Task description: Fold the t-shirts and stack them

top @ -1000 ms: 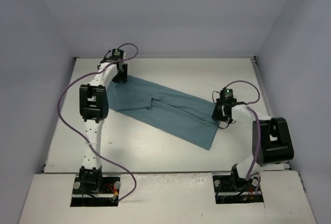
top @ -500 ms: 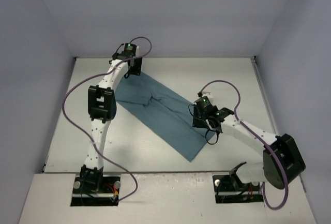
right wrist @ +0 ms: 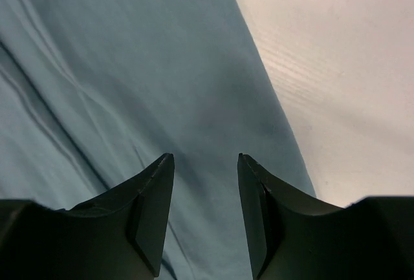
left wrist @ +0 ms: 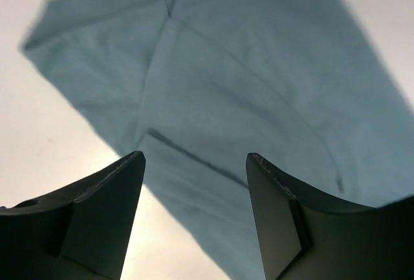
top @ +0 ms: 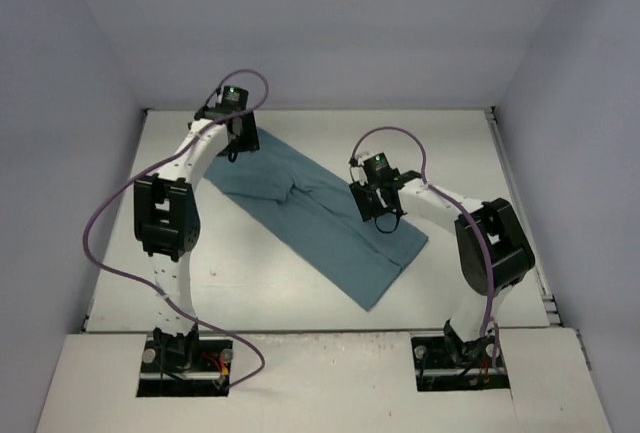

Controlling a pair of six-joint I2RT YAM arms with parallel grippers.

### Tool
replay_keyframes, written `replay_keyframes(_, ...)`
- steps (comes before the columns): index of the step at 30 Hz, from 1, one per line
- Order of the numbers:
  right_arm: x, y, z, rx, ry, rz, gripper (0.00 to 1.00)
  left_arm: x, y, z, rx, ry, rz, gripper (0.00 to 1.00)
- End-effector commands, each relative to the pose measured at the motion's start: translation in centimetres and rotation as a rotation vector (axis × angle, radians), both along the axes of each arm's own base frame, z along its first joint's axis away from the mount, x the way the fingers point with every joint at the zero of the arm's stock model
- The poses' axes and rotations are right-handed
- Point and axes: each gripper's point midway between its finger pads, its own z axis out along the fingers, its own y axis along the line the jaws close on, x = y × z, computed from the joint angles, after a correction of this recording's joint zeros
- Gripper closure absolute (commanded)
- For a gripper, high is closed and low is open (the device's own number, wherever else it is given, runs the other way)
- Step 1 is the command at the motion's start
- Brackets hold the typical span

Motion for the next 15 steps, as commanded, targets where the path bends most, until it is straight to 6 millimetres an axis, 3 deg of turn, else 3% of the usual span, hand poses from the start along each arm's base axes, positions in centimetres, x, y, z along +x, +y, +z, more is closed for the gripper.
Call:
replay_keyframes(1,0.2,0.4,0.1,0.026,-0.019,0.055,0.58,0.8,-0.3,-3.8,-0.009,0.062,0.045,0.39)
replay_keyframes(4,-1.5,0.2,-1.6,0.030,0.036,0.042,0.59,2.0,-0.1,-6.1,0.015,0.103,0.031,0.38)
replay_keyframes(7,-3.6,0.3,-2.7,0.049,0.079,0.004,0.59,3.0,0.6,-7.2,0.072,0.136,-0.008,0.39)
replay_keyframes(12,-7.8,1.0,-4.0,0.098,0.148,-0.097,0.59,4.4,1.3,-8.4,0.150,0.163,-0.090,0.39)
replay_keyframes(15,-10.4,2.4,-4.3,0.144,0.181,-0.141,0.59,5.3,1.3,-8.6,0.175,0.156,-0.145,0.39)
